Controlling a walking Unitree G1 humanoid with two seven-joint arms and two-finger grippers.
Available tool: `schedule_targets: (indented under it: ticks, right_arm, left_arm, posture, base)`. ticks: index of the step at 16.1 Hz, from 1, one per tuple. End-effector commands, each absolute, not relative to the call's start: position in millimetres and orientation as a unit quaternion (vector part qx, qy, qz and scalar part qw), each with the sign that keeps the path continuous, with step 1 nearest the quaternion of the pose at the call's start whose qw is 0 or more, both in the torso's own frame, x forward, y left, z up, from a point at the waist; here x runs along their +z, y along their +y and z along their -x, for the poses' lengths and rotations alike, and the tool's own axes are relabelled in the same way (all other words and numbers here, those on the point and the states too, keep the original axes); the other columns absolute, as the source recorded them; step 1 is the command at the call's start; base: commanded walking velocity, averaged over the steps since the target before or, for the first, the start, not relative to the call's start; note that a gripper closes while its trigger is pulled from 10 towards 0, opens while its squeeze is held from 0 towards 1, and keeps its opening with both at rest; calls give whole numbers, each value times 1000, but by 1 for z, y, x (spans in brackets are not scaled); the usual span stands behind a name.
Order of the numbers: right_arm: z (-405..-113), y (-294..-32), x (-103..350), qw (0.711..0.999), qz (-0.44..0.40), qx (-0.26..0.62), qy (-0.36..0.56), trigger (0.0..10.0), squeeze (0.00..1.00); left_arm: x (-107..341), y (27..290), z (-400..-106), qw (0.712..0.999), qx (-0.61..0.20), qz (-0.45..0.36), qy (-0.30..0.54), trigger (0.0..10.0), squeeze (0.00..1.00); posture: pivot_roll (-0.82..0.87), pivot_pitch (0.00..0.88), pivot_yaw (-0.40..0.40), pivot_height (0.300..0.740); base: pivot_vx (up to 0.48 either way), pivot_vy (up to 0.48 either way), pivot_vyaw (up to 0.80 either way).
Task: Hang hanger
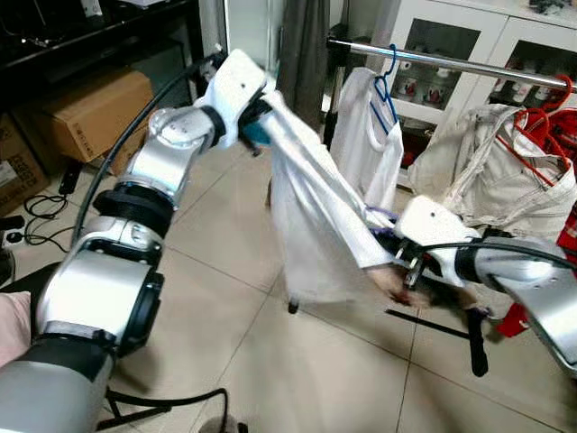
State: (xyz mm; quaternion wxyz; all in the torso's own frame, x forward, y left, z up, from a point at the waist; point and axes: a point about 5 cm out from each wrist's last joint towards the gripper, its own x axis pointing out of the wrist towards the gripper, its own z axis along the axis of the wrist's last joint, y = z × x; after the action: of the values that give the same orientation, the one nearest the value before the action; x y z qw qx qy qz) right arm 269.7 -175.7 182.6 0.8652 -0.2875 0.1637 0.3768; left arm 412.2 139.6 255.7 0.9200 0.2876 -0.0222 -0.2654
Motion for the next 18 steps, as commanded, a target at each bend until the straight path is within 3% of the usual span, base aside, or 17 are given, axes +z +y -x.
schedule_targets:
  ticks: [1,6,10,13,15,18]
  right_arm:
    - [-265,-188,192,876,240,393,146,0,0]
    - [-244,-201,216,871,125,464,100,0,0]
    - [-262,-202,203,911,130,370,127,0,0]
    - [-269,-188,214,922,84,372,69,0,0]
    - [-268,-189,227,922,52,383,32,0,0]
    - [-258,-203,220,913,76,395,63,0,0]
  left_arm:
    - [279,159,-415,923,-210,-320,-42,0,0]
    - [263,169,-416,929,-196,-312,-16,0,0]
    - [255,130,-411,926,-280,-250,-40,0,0]
    - [247,109,-406,916,-327,-227,-37,0,0]
    - [243,123,-411,931,-282,-229,-23,0,0]
    - [252,158,-415,947,-215,-237,-19,0,0]
  posture:
    - [-48,0,-14,740]
    - [-63,0,-2,740]
    - [-63,0,-2,740]
    - [-58,0,-6,740]
    - [-58,0,-5,740]
    - [-62,0,-2,740]
  base:
    - [0,0,0]
    - [0,0,0]
    - [0,0,0]
    - [0,0,0]
    - [0,0,0]
    - [0,0,0]
